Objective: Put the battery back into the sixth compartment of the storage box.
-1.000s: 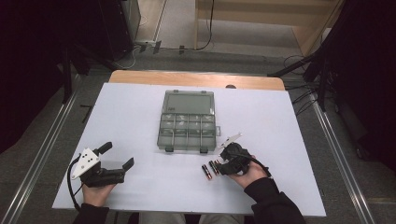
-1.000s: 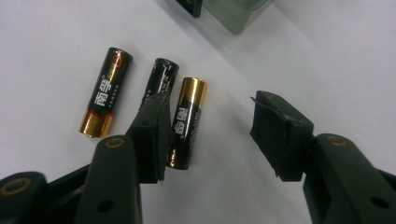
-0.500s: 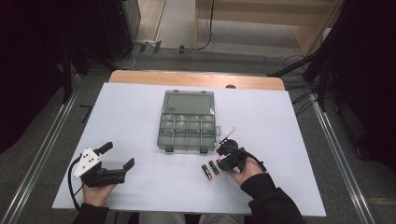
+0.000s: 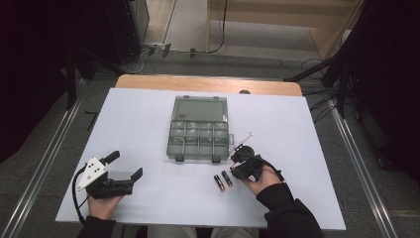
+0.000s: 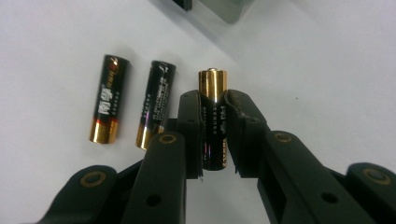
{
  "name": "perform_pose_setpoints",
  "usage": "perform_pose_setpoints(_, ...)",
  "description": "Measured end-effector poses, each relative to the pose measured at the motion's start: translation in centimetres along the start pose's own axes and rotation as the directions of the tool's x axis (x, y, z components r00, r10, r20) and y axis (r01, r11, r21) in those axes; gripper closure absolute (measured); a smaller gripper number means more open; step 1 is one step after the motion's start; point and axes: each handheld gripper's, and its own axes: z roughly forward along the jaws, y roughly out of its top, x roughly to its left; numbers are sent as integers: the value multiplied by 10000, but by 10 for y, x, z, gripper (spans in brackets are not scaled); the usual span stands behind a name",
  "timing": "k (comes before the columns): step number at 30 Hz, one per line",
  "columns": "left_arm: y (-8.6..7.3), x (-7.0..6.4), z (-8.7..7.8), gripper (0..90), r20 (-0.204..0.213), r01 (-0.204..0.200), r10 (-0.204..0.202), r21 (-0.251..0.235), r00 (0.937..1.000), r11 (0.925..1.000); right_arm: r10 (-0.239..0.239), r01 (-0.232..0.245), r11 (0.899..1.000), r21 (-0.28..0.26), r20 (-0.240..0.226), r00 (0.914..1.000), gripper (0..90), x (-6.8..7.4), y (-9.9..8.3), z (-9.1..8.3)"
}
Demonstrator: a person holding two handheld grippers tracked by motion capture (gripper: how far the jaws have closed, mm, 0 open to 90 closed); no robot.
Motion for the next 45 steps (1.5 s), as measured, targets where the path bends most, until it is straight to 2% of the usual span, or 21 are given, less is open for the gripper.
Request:
perform_pose_setpoints(8,0,0,0,0,-10,-1,1,7,10000,10000,-371,370,9984,-431,-25,9993,777,8,13,-13)
perform_pose_setpoints(16,0,0,0,0,11,0,0,25,10000,10000,-431,420,9971,-636,-158,9989,777,15,27,-19)
perform_pose_setpoints(29,0,0,0,0,35,0,0,35,10000,10000,-745,702,9940,-838,-486,9960,776,33,58,-18)
perform_pose_setpoints(38,0,1,1,0,50,-22,21,48,10000,10000,-398,296,9934,-1106,-912,9950,777,35,74,-14)
perform_pose_setpoints(41,0,1,1,0,60,-34,33,42,10000,10000,-151,16,9929,-1188,-1128,9935,777,35,79,-12)
perform_pose_setpoints(42,0,1,1,0,64,-37,36,47,10000,10000,-78,-76,9913,-1313,-1164,9932,777,35,80,-12)
perform_pose_setpoints(43,0,1,1,0,76,-53,52,62,10000,10000,188,-385,9871,-1552,-1267,9918,776,35,83,-11)
perform_pose_setpoints(44,0,1,1,0,76,-53,52,62,10000,10000,188,-385,9871,-1552,-1267,9918,776,35,83,-11)
perform_pose_setpoints(45,0,1,1,0,84,-57,56,74,9999,10000,419,-666,9830,-1710,-1439,9887,776,35,85,-10)
